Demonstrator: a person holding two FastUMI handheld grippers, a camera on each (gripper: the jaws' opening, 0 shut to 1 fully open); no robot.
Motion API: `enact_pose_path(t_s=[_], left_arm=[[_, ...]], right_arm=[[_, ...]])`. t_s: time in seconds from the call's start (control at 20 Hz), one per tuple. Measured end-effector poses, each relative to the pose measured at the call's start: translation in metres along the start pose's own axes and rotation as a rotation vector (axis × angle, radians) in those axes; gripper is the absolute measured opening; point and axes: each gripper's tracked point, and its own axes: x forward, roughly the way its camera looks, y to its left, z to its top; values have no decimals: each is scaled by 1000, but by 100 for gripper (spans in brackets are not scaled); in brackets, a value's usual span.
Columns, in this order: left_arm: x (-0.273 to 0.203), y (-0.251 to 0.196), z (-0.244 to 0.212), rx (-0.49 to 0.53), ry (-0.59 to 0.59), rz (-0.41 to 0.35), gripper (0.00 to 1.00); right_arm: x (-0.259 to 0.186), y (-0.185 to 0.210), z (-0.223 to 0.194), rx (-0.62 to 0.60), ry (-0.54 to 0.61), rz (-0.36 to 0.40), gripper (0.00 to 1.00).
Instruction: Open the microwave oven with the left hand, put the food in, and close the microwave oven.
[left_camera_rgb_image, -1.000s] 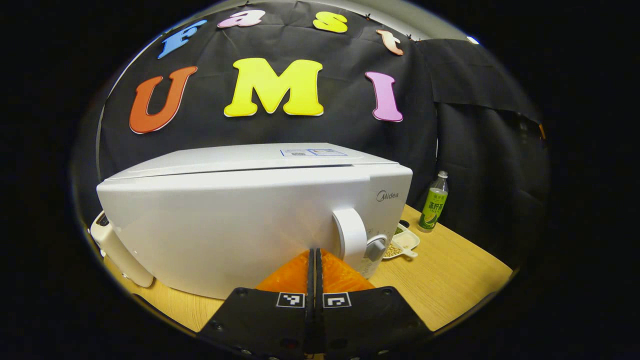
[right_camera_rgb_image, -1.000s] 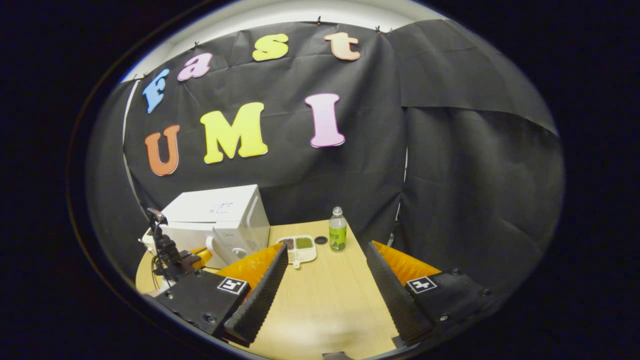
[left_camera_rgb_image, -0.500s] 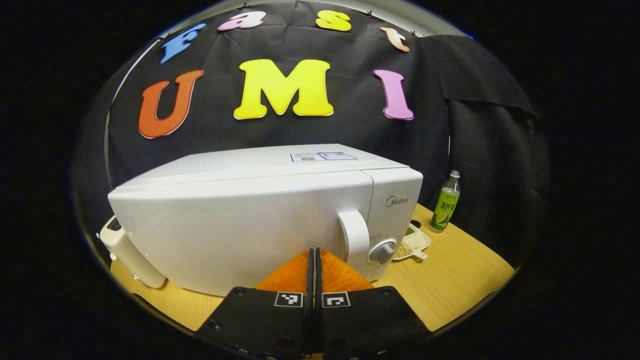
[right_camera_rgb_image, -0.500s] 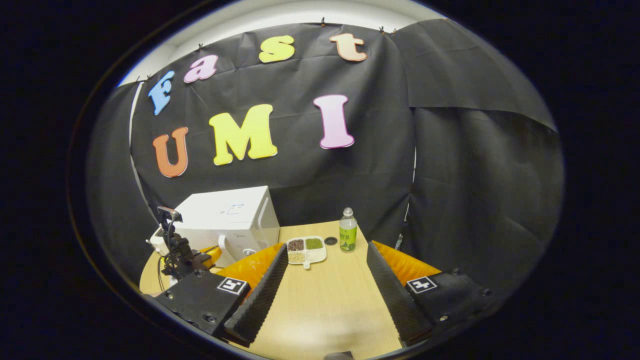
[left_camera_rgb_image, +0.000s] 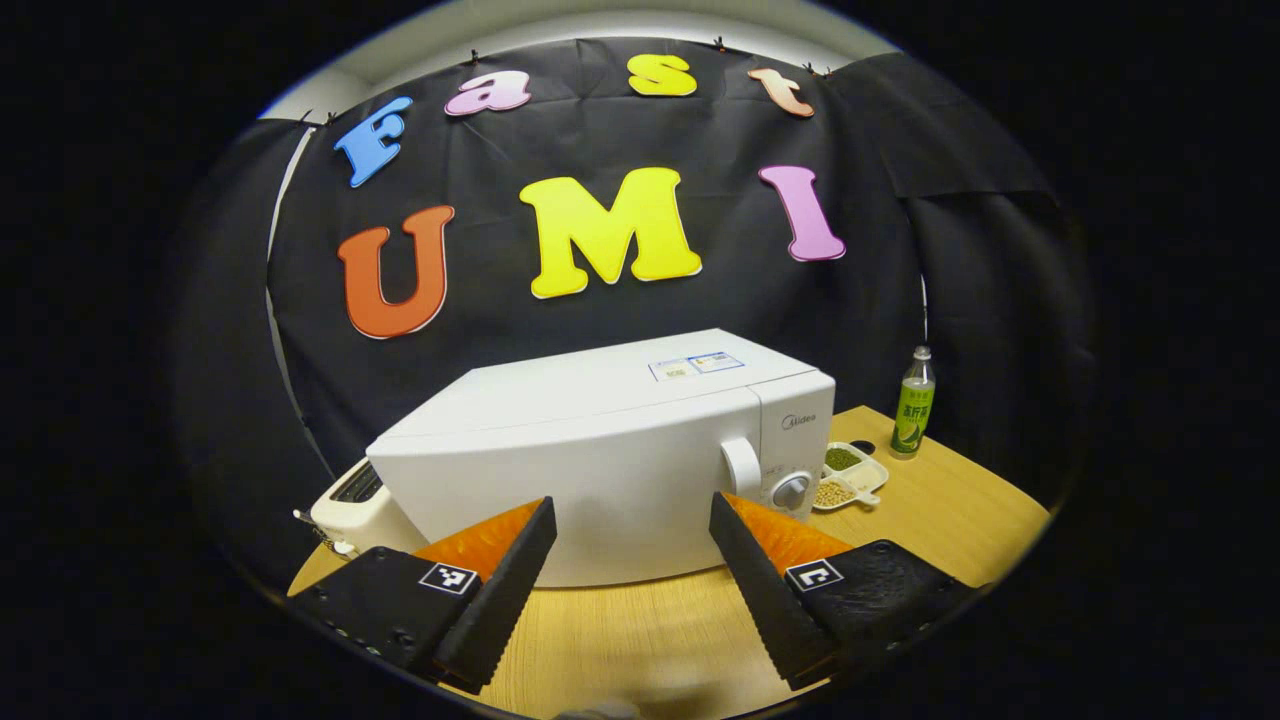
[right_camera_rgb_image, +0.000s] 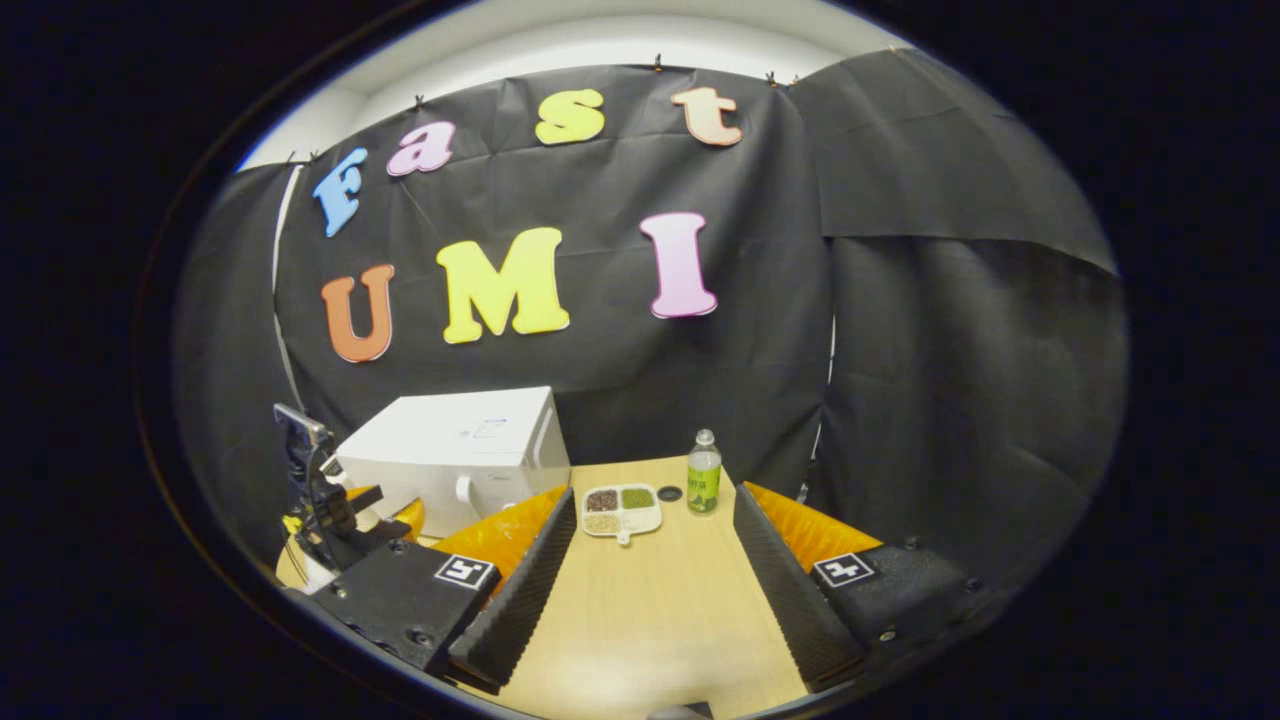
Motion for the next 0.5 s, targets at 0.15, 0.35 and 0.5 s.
enact_pose_path(t_s=[0.15,0.35,0.5], left_arm=[[-49,15,29,-10,-44,26,96],[-118,32,58,-85,-68,52,96],[-160,53,78,-128,-90,71,96]], right_arm=[[-11,18,-1,-27,-16,29,100],[-20,49,3,-61,-52,80,100],[-24,76,7,-66,-76,125,100]])
